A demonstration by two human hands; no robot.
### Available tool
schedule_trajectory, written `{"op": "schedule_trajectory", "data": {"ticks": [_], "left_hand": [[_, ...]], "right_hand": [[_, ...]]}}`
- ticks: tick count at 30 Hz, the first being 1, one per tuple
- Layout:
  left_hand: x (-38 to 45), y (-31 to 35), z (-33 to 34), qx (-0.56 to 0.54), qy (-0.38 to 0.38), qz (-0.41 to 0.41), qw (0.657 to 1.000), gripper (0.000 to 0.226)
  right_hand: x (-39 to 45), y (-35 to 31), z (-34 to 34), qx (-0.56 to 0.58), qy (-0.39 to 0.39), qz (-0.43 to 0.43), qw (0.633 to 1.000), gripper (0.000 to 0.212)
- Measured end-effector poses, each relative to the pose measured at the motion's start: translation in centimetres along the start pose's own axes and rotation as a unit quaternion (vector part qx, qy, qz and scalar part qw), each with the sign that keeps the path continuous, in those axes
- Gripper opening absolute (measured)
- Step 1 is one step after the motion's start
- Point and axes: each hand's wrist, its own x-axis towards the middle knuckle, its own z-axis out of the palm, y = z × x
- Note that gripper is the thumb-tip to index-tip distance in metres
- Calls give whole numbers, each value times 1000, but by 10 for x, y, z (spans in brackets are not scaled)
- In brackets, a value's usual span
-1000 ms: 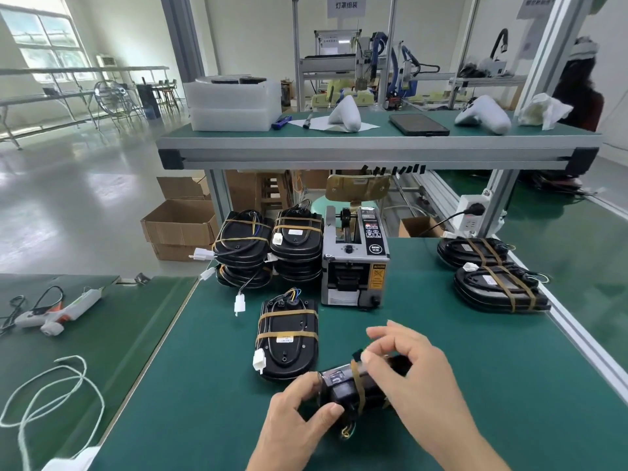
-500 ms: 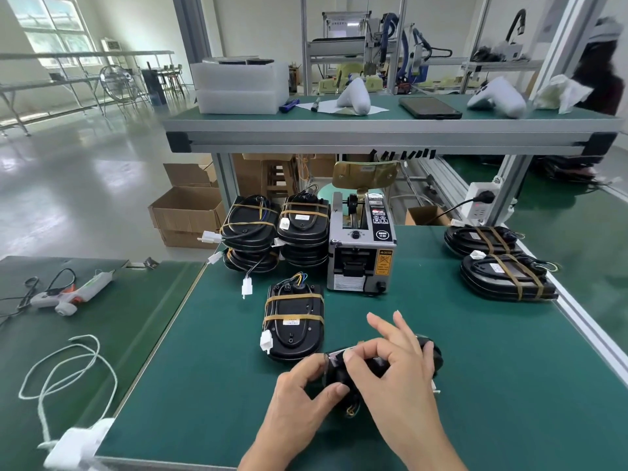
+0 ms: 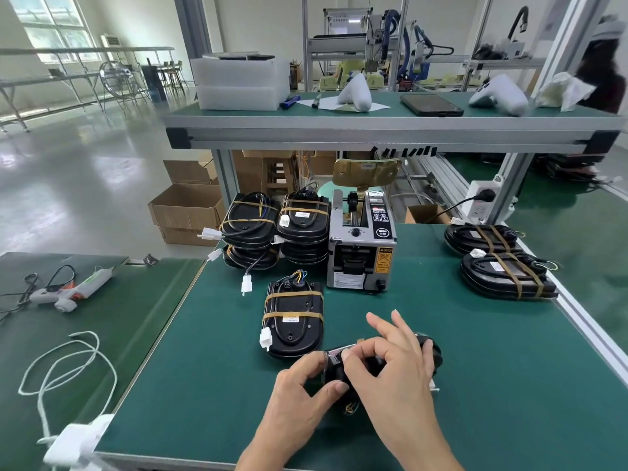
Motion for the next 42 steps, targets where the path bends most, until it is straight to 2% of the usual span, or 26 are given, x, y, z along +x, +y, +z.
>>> {"op": "schedule_trajectory", "data": {"ticks": [15, 33, 38, 42], "left_hand": [[1, -1, 1, 2, -12, -2, 1000, 33], [2, -3, 0, -5, -14, 15, 1000, 44], [2, -7, 1, 4, -10, 9, 1000, 28], [3, -10, 2, 3, -5, 5, 1000, 34]], "right_hand": [[-1, 1, 7, -20, 12, -6, 1000, 25], [2, 3, 6, -39, 9, 0, 999, 24], [0, 3, 8, -34, 25, -7, 999, 27], [1, 2, 9, -9, 47, -8, 999, 23]]}}
